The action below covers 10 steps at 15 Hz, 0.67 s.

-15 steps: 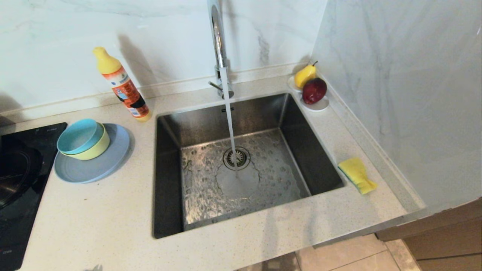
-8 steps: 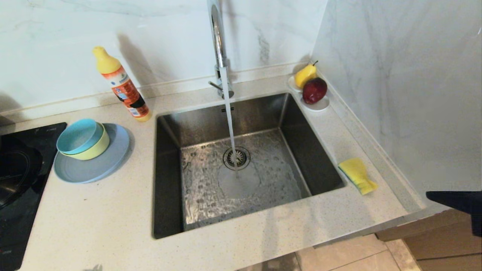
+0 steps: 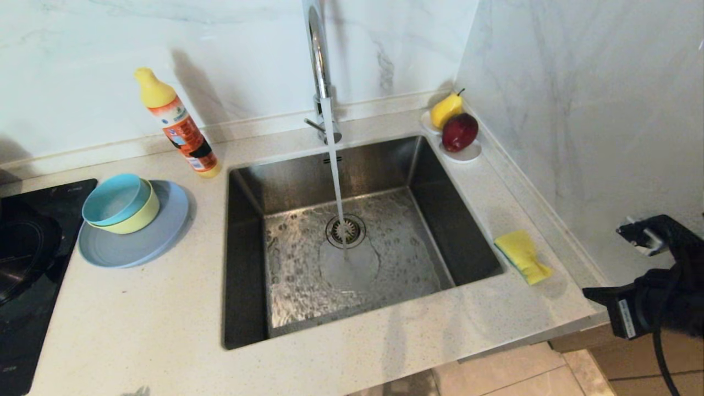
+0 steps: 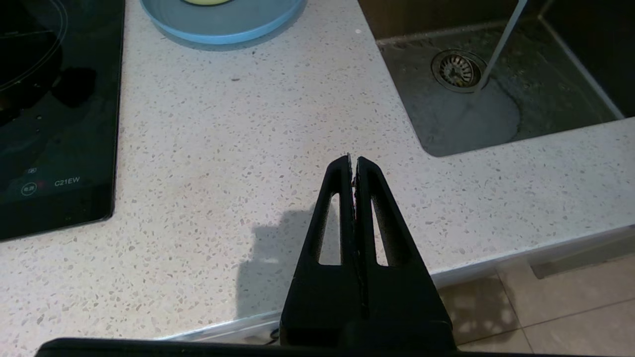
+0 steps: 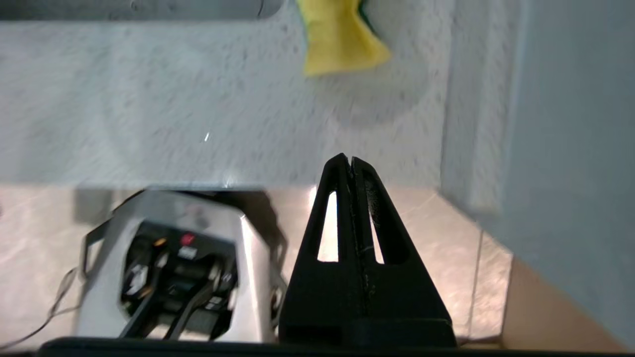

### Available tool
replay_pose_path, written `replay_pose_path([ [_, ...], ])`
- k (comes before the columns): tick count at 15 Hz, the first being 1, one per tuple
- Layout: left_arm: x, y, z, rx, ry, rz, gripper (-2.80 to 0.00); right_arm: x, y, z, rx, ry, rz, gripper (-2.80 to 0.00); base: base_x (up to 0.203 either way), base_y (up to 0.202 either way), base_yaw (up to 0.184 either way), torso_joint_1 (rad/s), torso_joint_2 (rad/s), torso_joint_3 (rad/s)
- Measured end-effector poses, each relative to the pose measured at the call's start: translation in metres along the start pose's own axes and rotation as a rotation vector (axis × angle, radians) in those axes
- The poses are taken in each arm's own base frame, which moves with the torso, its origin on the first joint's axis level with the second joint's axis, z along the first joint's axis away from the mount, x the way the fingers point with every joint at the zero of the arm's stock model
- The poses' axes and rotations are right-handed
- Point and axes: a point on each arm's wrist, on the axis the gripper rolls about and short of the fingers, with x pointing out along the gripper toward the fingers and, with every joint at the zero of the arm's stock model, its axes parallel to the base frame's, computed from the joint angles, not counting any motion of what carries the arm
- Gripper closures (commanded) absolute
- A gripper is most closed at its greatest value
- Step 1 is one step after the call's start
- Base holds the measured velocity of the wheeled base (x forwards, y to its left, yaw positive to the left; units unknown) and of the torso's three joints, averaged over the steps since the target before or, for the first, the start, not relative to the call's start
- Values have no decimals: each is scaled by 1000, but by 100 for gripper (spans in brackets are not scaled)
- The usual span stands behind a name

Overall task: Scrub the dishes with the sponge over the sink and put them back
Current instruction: Pick up a bowl and the sponge

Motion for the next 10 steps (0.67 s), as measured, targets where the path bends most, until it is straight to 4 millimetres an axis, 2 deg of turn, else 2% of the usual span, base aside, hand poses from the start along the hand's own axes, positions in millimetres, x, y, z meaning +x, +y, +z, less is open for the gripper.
replay_pose_path([
  [5,0,0,0,0,0,0,0,29,5,-3,-19,24,-37,-280,0,0,0,0,0,0],
  [10,0,0,0,0,0,0,0,40,9,-4,-86,44,-18,-280,0,0,0,0,0,0],
])
